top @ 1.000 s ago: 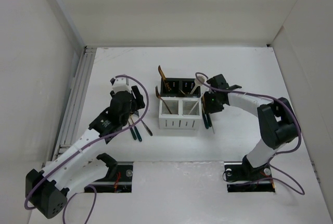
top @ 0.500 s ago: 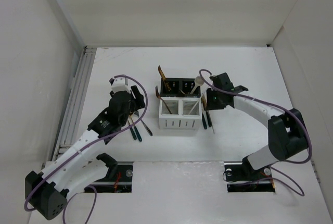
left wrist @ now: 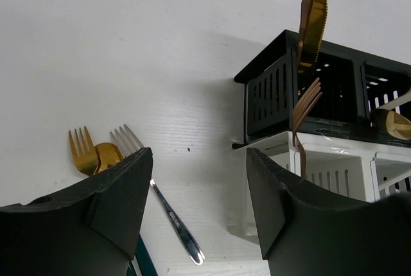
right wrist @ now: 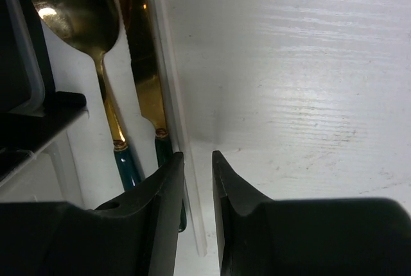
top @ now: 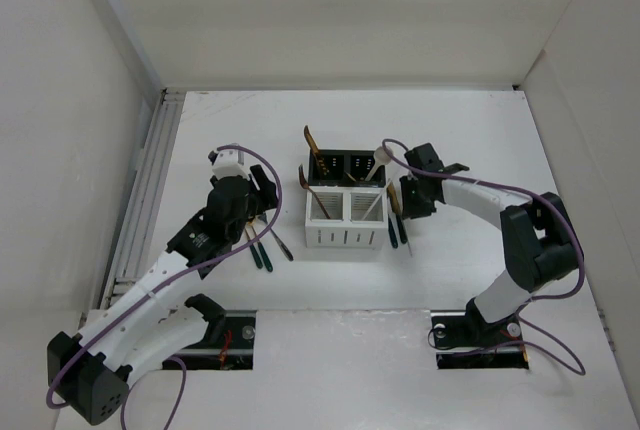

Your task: Sort the eating utensils into containers

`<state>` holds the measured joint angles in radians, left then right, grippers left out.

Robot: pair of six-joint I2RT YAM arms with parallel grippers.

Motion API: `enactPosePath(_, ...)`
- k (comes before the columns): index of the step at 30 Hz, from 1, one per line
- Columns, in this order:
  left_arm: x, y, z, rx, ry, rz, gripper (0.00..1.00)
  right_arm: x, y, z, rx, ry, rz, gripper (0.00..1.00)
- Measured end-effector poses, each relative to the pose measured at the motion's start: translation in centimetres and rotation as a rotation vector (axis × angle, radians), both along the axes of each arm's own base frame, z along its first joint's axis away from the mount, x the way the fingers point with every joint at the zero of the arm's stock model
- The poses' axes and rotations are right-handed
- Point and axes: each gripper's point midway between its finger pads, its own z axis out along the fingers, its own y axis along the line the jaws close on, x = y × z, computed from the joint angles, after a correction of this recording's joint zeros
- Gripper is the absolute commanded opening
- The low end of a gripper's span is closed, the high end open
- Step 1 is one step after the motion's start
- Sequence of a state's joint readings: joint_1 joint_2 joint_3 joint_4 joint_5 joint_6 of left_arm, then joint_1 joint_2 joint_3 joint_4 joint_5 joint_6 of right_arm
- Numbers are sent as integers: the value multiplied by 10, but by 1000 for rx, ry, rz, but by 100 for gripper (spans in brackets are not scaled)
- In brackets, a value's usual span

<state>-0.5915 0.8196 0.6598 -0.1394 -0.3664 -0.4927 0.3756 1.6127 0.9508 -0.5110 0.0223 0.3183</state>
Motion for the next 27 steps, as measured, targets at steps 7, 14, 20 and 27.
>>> enactPosePath(7,0,4,-7,-3,16,11,57,-8,8,-5,8,10,11,30)
enactPosePath(14,2,7,-7,-8,17,24,57,-8,3,-7,-12,10,-23,30)
enactPosePath(20,3,12,-5,-13,11,42,57,0,-2,-8,-61,16,-58,17)
enactPosePath(27,4,18,-3,-25,2,61,57,5,-16,-7,-90,12,-134,0)
